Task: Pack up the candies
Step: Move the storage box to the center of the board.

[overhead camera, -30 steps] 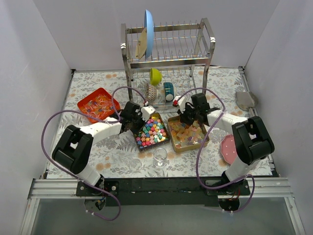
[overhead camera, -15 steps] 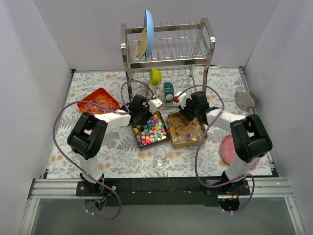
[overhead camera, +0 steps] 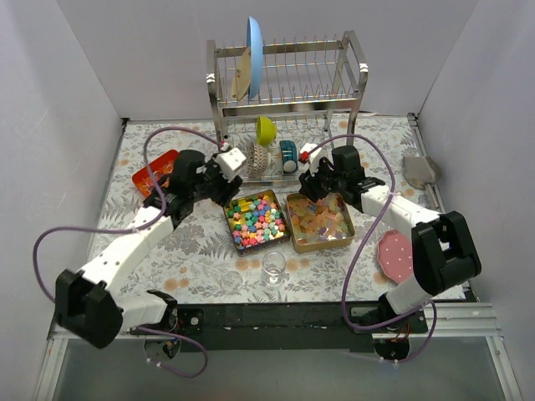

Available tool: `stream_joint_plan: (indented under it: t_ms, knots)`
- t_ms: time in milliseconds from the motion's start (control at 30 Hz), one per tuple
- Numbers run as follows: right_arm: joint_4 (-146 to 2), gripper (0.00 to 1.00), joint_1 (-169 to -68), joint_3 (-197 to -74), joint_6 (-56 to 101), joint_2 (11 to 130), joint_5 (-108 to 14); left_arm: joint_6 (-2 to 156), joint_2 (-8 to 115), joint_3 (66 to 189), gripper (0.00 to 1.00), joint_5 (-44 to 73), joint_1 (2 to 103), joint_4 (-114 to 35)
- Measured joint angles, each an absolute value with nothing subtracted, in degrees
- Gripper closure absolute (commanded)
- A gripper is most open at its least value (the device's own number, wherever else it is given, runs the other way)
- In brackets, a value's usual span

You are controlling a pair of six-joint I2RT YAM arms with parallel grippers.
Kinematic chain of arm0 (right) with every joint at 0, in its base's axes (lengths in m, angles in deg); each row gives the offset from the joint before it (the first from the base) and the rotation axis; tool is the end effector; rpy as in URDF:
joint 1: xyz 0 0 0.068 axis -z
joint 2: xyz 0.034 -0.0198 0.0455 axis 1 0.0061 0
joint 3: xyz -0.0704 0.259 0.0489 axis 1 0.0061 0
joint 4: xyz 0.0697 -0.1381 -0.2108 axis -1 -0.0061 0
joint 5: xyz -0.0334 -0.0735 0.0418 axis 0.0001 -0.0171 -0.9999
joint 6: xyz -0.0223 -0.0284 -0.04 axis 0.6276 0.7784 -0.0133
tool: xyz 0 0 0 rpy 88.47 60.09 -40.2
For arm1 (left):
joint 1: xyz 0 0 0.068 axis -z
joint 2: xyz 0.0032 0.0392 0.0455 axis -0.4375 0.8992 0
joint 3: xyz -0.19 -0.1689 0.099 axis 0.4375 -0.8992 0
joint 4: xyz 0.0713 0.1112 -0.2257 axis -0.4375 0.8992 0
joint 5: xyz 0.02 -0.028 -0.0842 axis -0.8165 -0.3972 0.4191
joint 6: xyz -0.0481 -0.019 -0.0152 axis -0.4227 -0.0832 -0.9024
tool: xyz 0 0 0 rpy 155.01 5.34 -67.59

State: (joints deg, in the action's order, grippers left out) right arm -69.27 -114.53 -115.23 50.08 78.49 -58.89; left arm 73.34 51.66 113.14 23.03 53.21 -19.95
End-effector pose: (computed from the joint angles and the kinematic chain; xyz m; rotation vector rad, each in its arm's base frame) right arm 0.3078 0.1560 0.2352 -1.0038 1.8582 0.4061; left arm 0.2517 -0.1412 0.2988 0.3973 2.1845 -0.7395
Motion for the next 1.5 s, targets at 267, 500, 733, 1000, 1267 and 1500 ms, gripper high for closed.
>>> stream_joint_plan:
  t_ms: [267, 500, 733, 1000, 1267, 1500]
  knots:
    - [-71.04, 0.35, -114.58, -115.14, 50.16, 77.31, -59.11, 75.57, 45.87, 109.49, 0.50, 19.19, 37.80, -9.11]
    - [-71.66, 0.34, -114.58, -114.09, 50.19, 76.43, -59.48, 76.56, 55.94, 108.57, 0.51, 13.15, 33.04, -11.95]
    - [-72.16, 0.35, -114.58, -111.36, 50.23, 73.77, -59.98, 77.76, 66.19, 109.49, 0.52, 10.58, 30.87, -16.11]
    - [-73.23, 0.34, -114.58, -108.21, 50.62, 71.06, -59.96, 79.66, 66.81, 113.86, 0.53, 11.82, 30.22, -16.43]
    - [-73.91, 0.34, -114.58, -107.64, 50.95, 71.01, -59.94, 80.75, 68.84, 119.37, 0.54, 11.89, 28.34, -16.59]
    - [-74.15, 0.34, -114.58, -107.67, 51.98, 71.06, -59.35, 83.40, 74.70, 120.09, 0.58, 15.12, 27.46, -11.80]
